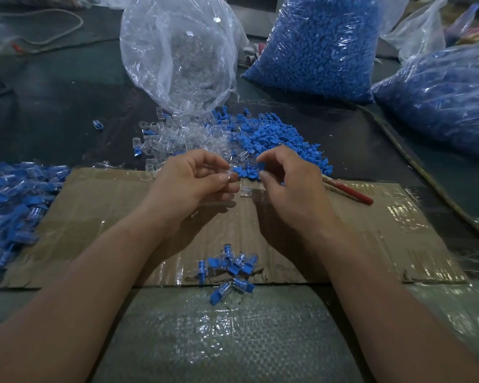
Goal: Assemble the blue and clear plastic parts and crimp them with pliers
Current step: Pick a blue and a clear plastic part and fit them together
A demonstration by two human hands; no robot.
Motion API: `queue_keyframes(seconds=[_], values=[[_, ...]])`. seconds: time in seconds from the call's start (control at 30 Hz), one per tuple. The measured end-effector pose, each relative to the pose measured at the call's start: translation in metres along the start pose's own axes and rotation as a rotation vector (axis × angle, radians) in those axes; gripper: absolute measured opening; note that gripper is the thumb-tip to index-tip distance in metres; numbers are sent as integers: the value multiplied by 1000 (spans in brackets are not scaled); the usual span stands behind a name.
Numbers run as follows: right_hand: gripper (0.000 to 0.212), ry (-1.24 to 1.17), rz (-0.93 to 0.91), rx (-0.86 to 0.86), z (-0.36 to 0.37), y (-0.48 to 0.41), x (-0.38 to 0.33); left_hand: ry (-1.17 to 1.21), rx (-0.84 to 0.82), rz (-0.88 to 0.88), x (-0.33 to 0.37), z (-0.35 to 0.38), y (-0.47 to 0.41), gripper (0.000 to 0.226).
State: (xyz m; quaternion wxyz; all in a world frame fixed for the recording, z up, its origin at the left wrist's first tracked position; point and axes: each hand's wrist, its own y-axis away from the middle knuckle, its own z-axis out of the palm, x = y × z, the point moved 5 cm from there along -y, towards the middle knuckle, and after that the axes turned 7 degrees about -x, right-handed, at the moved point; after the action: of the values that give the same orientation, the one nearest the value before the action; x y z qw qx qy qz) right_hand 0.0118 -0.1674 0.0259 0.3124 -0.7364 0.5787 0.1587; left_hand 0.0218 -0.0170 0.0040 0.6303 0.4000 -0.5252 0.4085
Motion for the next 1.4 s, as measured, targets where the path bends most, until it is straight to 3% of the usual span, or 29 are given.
queue_keyframes(seconds=[0.3,0.53,0.7,0.9,1.17,1.4], values=[[22,-287,12,33,0,3,-9,-48,9,22,4,-1,0,14],[21,-651,93,32,-2,6,-9,-72,4,77,9,1,1,19],[19,-575,84,-66,5,7,-16,-86,13,94,11,1,3,24],[17,-421,65,-60,5,7,-16,-60,19,120,10,1,1,22],[12,-553,93,-105,6,8,-13,8,-44,78,1,-2,-3,16],[20,-647,135,-144,4,7,-11,107,-109,79,0,-1,-3,16]])
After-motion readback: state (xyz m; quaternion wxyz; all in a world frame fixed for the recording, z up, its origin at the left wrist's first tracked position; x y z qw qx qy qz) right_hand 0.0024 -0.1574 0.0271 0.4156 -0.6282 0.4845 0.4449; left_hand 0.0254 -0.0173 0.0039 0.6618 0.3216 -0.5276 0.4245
